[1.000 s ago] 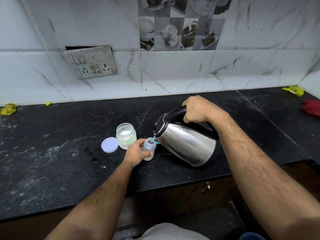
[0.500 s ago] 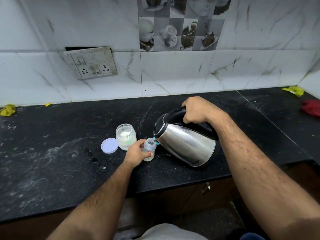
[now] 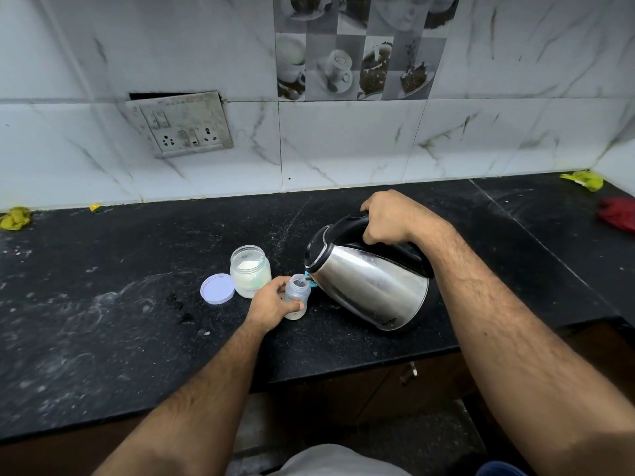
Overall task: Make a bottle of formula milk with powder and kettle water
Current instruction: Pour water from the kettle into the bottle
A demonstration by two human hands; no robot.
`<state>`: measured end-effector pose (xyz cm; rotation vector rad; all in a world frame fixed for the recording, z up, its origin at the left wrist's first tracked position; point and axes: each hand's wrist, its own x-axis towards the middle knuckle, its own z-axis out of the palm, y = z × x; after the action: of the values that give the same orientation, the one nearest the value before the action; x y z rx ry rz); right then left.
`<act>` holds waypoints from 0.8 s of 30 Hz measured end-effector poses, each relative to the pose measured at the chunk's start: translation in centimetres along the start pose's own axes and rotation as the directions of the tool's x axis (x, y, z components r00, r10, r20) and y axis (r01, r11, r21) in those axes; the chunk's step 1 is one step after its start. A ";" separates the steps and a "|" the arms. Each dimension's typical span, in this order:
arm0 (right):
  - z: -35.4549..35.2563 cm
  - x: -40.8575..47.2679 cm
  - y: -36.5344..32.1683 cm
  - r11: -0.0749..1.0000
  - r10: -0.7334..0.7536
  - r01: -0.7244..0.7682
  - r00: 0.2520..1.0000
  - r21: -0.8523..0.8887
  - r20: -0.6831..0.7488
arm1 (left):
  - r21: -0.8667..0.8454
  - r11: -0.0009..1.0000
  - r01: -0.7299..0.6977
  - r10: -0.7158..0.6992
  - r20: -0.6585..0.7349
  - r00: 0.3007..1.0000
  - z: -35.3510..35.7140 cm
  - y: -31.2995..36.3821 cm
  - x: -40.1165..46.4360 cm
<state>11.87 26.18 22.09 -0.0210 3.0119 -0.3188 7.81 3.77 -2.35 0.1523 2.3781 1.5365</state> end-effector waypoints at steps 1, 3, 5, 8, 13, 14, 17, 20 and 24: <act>-0.1 -0.1 0.0 1.000 -0.006 0.006 1.000 -0.004 0.000 | -0.001 1.000 -0.001 0.001 0.001 1.000 0.0 0.0 0.0; -0.2 -0.2 -0.1 1.000 -0.007 0.007 1.000 -0.009 0.008 | -0.009 1.000 -0.004 0.004 0.001 1.000 0.0 0.1 0.0; -0.2 -0.3 -0.2 1.000 -0.005 0.005 1.000 -0.002 0.023 | -0.020 1.000 -0.007 0.007 -0.001 1.000 0.0 0.2 -0.1; -0.1 -0.1 -0.3 1.000 -0.004 0.004 1.000 -0.005 0.022 | -0.024 1.000 -0.011 0.011 0.002 1.000 0.0 0.1 -0.1; -0.2 -0.2 -0.5 1.000 0.006 -0.005 0.999 -0.007 0.035 | -0.019 1.000 -0.015 0.015 0.005 1.000 -0.1 0.2 -0.1; -0.1 -0.2 -0.5 1.000 0.008 -0.008 0.999 -0.005 0.036 | -0.020 1.000 -0.016 0.016 0.007 1.000 -0.1 0.3 -0.2; 0.2 0.0 -0.4 1.000 0.013 -0.013 1.000 0.005 0.027 | -0.025 1.000 -0.018 0.018 0.015 1.000 -0.1 0.3 -0.1; 0.5 0.1 0.2 0.998 0.027 -0.028 0.999 0.060 0.021 | -0.044 0.999 -0.023 0.024 0.020 1.000 -0.1 0.5 -0.2; 1.2 0.4 1.6 0.980 0.088 -0.089 0.996 0.177 0.011 | -0.095 0.995 -0.036 0.039 0.024 0.999 -0.2 0.9 -0.4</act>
<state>11.64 27.50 20.49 0.1268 2.9572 -0.5760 8.09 3.89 -1.40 0.1956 2.2897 1.6504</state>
